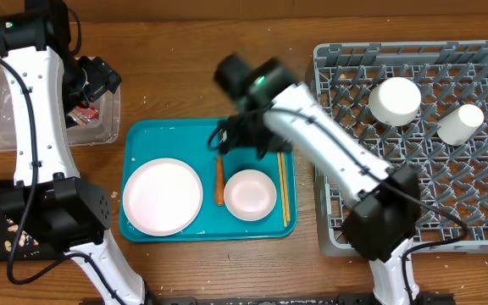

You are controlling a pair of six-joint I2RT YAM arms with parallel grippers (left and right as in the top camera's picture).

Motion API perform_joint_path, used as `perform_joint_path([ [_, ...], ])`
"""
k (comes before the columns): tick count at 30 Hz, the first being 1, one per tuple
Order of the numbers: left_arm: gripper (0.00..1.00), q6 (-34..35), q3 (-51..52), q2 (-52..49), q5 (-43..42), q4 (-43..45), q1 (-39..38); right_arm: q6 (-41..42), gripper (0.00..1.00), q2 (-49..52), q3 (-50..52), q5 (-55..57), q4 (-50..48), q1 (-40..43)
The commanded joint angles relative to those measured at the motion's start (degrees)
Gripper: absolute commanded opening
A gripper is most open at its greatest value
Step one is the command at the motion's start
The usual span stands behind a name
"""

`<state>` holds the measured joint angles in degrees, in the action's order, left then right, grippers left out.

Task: Sort waste into correct bins and load items into the dishwasher
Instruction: 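Move the right gripper over the remaining small bowl and grasp it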

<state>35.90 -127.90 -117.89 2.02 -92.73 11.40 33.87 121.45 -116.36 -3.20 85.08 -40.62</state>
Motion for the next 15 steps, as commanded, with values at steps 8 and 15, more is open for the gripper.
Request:
perform_joint_path([
  [8, 1.00, 0.5, -1.3, 0.6, 0.7, 0.1, 0.0, 7.1, 0.95, -1.0, 7.1, -6.9, -7.9, -4.1],
  [15, 1.00, 0.5, -1.3, 0.6, 0.7, 0.1, 0.0, 11.2, 0.82, -0.9, 14.1, -4.2, -14.0, -4.7],
])
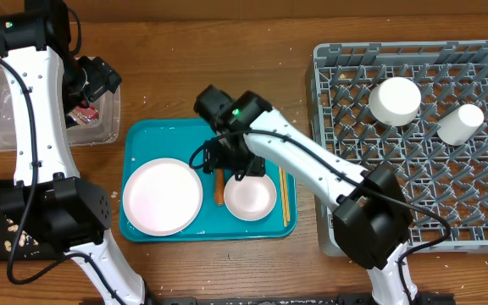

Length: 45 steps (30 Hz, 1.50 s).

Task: Sort waste into correct bins and load items into the dishwasher
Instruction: 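Move the right gripper over the remaining small bowl and grasp it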

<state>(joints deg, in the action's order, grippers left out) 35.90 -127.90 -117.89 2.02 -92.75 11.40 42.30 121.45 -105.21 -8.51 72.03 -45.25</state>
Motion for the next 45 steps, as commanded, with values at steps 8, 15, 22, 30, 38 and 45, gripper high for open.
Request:
perform_joint_path([
  [8, 1.00, 0.5, -1.3, 0.6, 0.7, 0.1, 0.0, 4.7, 0.74, -0.9, 7.9, 1.5, -5.0, 1.2],
  [15, 1.00, 0.5, -1.3, 0.6, 0.7, 0.1, 0.0, 6.0, 0.68, -0.9, 10.1, 1.1, -8.4, -0.1],
  [22, 1.00, 0.5, -1.3, 0.6, 0.7, 0.1, 0.0, 7.3, 0.64, -0.9, 11.8, 2.3, -9.2, -0.4],
  [30, 1.00, 0.5, -1.3, 0.6, 0.7, 0.1, 0.0, 7.0, 0.42, -0.9, 11.9, 3.3, -9.2, -0.4],
  [38, 1.00, 0.5, -1.3, 0.6, 0.7, 0.1, 0.0, 4.9, 0.25, -0.9, 10.6, 3.3, -8.2, -0.3],
  [45, 1.00, 0.5, -1.3, 0.6, 0.7, 0.1, 0.0, 2.4, 0.04, -1.0, 6.6, 3.4, -5.9, -0.3],
])
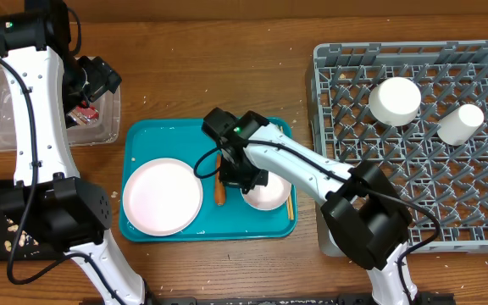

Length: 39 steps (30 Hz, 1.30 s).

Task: Sort waste into correct bins and load items into the dishwasher
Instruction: 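Move the right gripper over the remaining small bowl and grasp it, then lift the small white bowl with the right gripper and carry it to the rack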

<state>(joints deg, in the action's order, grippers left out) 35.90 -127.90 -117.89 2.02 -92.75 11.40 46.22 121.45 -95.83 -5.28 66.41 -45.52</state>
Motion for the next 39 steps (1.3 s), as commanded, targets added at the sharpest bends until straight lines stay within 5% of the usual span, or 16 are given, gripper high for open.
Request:
perform_joint_path([
  [1, 1.00, 0.5, -1.3, 0.6, 0.7, 0.1, 0.0, -1.5, 0.04, -1.0, -3.4, 0.1, 0.1, 0.0],
  [17, 1.00, 0.5, -1.3, 0.6, 0.7, 0.1, 0.0, -13.9, 0.04, -8.5, -24.6, 0.6, 16.6, 9.2],
  [27, 1.00, 0.5, -1.3, 0.6, 0.7, 0.1, 0.0, -18.3, 0.04, -17.6, -24.6, 0.3, 22.9, 32.1],
  [39, 1.00, 0.5, -1.3, 0.6, 0.7, 0.1, 0.0, -46.3, 0.04, -17.6, -18.3, -40.1, 24.3, 54.1],
])
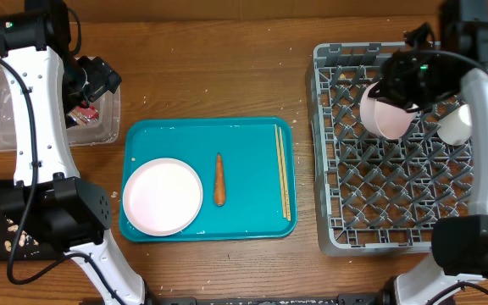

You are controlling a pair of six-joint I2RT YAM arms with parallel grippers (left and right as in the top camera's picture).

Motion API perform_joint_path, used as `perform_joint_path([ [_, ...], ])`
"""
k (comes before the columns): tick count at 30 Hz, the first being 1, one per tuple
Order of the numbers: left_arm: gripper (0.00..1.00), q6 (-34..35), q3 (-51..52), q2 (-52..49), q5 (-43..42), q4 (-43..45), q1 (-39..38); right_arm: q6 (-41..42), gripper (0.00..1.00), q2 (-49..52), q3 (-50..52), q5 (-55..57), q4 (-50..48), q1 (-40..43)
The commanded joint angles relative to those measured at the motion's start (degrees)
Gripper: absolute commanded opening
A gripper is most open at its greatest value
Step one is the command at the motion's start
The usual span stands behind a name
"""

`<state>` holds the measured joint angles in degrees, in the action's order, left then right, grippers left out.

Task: Sort waste into correct bins and load items into the dishwasher
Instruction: 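Lift the small white bowl with the right gripper and carry it to the rack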

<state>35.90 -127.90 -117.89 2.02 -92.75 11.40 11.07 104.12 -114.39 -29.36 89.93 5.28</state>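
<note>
My right gripper (394, 91) is shut on the rim of the small pink-white bowl (388, 120) and holds it tilted over the left back part of the grey dish rack (346, 212). On the teal tray (244, 135) lie a white plate (162, 196), a carrot (219, 179) and a pair of chopsticks (282, 182). My left gripper (100, 78) hangs over the right end of the clear plastic bin at the far left. Whether its jaws are open cannot be told from above.
A white cup (454, 127) stands in the rack, partly under my right arm. A red scrap (81, 113) lies in the clear bin. A black tray with crumbs sits at the front left. Bare wood separates tray and rack.
My right gripper was down on the bowl in the tray; now it holds the bowl over the dish rack. The chopsticks lie straighter along the tray's right edge. The left arm is unchanged.
My right arm first hovered over the back of the tray, the bowl resting beside the carrot. It then reached down to the bowl and closed in on its rim. The bowl has now left the tray and hangs over the rack. The left arm stayed put.
</note>
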Motion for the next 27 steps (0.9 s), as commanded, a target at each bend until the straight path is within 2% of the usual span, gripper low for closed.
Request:
perform_joint_path([
  [1, 1.00, 0.5, -1.3, 0.6, 0.7, 0.1, 0.0, -13.0, 0.04, -0.2, 0.6, -18.0, 1.6, 4.7],
  [6, 1.00, 0.5, -1.3, 0.6, 0.7, 0.1, 0.0, -22.8, 0.04, -0.2, 6.1, -25.2, 6.0, 10.3],
  [12, 1.00, 0.5, -1.3, 0.6, 0.7, 0.1, 0.0, -30.8, 0.04, -0.2, 18.3, -33.6, 3.3, 15.3],
  [27, 1.00, 0.5, -1.3, 0.6, 0.8, 0.1, 0.0, -31.0, 0.04, -0.2, 33.8, -36.0, -8.9, 25.4],
])
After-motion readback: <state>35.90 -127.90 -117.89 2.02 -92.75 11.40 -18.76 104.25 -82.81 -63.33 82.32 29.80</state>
